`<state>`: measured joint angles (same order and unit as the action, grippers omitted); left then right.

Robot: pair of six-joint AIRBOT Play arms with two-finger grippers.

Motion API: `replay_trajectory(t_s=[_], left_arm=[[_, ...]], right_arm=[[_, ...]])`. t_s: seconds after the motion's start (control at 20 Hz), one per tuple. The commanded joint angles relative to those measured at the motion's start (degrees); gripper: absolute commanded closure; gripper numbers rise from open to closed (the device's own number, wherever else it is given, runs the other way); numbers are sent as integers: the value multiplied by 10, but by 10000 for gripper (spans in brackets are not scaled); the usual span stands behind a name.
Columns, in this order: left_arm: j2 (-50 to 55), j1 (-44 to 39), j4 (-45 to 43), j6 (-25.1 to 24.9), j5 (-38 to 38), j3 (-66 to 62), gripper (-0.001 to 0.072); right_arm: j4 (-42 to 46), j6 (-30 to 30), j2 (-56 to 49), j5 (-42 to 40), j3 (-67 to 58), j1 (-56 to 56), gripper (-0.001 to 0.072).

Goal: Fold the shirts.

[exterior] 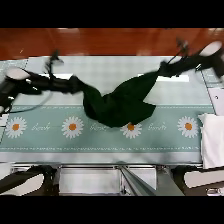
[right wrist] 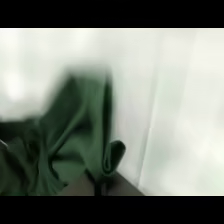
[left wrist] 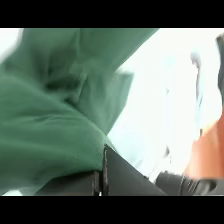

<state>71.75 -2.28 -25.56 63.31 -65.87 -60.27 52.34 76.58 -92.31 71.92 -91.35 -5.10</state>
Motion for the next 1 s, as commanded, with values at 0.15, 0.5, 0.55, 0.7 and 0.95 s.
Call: replay_trajectory(t_s=[0.15,0.5,0.55,0.7,0.95], left_arm=[[-150,85,0,34,-7,-215,692],[-318,194,-15,41,-1,-326,692],[-344,212,-16,41,-2,-326,692],[-419,265,-56,59,-2,-326,692],[-486,282,-168,112,-25,-324,692]], right_arm=[[141,41,209,11,-250,-1,690],[277,77,462,-7,-264,-1,690],[285,80,487,-3,-264,-1,690],[308,94,543,52,-264,-1,690],[329,126,585,174,-239,-1,690]])
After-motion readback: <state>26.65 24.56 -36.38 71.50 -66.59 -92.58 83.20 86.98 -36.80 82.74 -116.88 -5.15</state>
